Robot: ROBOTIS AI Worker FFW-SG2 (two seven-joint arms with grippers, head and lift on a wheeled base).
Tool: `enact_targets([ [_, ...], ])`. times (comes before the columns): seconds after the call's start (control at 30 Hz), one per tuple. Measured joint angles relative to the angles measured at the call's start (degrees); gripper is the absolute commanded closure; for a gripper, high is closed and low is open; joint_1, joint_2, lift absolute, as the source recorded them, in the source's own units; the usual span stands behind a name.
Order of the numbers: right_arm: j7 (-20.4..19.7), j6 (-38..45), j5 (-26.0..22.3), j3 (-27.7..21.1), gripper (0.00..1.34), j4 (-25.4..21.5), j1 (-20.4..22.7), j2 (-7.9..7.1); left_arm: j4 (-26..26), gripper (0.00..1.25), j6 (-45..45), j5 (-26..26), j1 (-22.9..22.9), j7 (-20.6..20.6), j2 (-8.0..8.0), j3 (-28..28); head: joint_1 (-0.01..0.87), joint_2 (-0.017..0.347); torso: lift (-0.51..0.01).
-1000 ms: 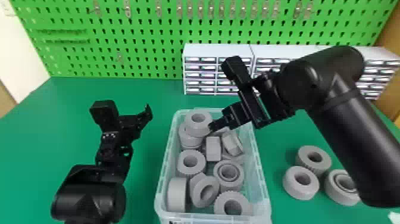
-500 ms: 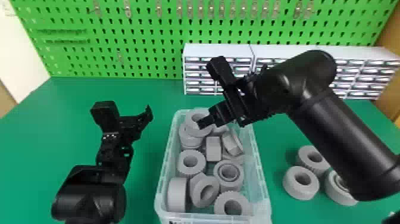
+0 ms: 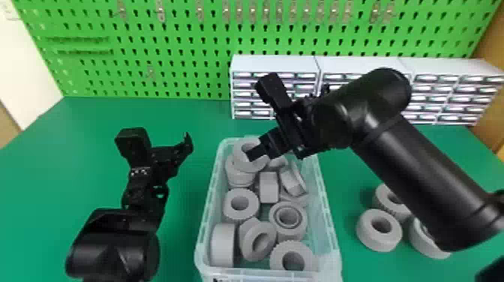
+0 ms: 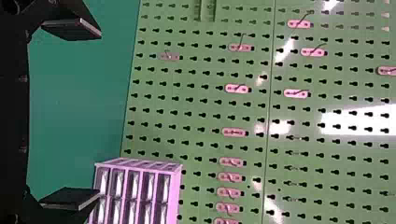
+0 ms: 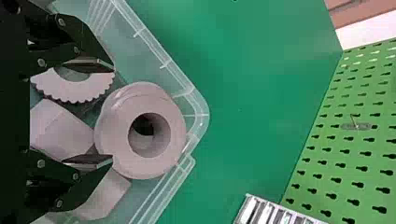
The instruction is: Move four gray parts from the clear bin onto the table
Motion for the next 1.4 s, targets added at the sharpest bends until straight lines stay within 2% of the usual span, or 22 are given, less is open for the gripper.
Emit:
enact_targets([
  [0.57, 3.60, -7.61, 4.34, 3.28, 0.56, 4.23, -0.29, 0.88, 0.08, 0.10, 0.00, 0.03, -0.09, 0.00, -0.06, -0.30, 0.693, 0.072, -0.052],
  [1.13, 5.12, -12.01, 5.63, 5.25, 0.55, 7.93, -0.41, 1.42, 0.16, 0.10, 0.00, 0.31, -0.10, 0.00, -0.06, -0.60, 0.693, 0.072, -0.052],
  [1.4, 6.04, -12.93, 6.18, 5.66, 0.40, 8.05, -0.41, 1.45, 0.19, 0.10, 0.00, 0.36, -0.10, 0.00, -0.06, -0.66, 0.693, 0.072, -0.052],
])
